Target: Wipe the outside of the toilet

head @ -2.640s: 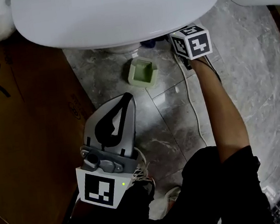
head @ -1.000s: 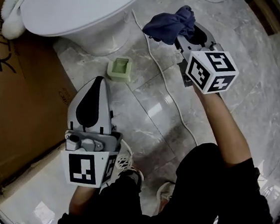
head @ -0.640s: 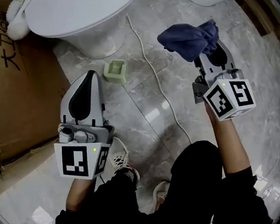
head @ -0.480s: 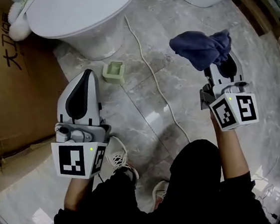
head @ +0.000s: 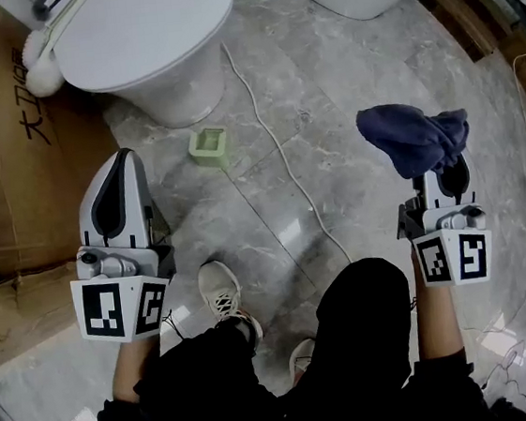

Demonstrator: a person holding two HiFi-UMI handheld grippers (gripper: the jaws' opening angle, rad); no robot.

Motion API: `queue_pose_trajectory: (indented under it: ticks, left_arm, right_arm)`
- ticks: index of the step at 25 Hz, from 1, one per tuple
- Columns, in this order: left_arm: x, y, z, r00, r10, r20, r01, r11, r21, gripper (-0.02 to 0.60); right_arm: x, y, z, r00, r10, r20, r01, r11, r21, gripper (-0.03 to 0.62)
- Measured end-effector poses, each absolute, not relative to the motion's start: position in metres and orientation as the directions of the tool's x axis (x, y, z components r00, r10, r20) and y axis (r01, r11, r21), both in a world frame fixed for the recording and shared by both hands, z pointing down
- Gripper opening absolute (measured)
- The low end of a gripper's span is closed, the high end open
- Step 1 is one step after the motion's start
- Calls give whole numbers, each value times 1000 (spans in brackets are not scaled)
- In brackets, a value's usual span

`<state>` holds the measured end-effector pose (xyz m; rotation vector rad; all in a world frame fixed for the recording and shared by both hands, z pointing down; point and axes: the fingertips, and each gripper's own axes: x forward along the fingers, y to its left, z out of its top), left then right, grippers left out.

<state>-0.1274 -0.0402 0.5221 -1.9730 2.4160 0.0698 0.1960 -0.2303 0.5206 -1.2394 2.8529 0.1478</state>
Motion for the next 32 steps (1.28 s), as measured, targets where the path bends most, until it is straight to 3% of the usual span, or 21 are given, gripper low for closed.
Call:
queue_pose_trajectory:
  ticks: [5,14,23,32]
  left_arm:
    - [-133,-39,512,-201,-977,-67,-980,201,2,9]
    - [-137,-59,509,-153,-982,-108,-983,163,-85,9]
    - [-143,-90,488,-106,-994,15,-994,106,-8,9]
    - [-129,-90,408,-116,-986,119,-993,119,23,9]
  right_arm:
    - [235,-226,511,-627,-776,-74,-779,619,101,153]
    - [225,-244,512,-600,-796,-78,-800,595,74,153]
    - [201,-255,487,-607,-794,0,-792,605,81,152]
    - [198,-252,395,-607,-793,51,-788,609,88,152]
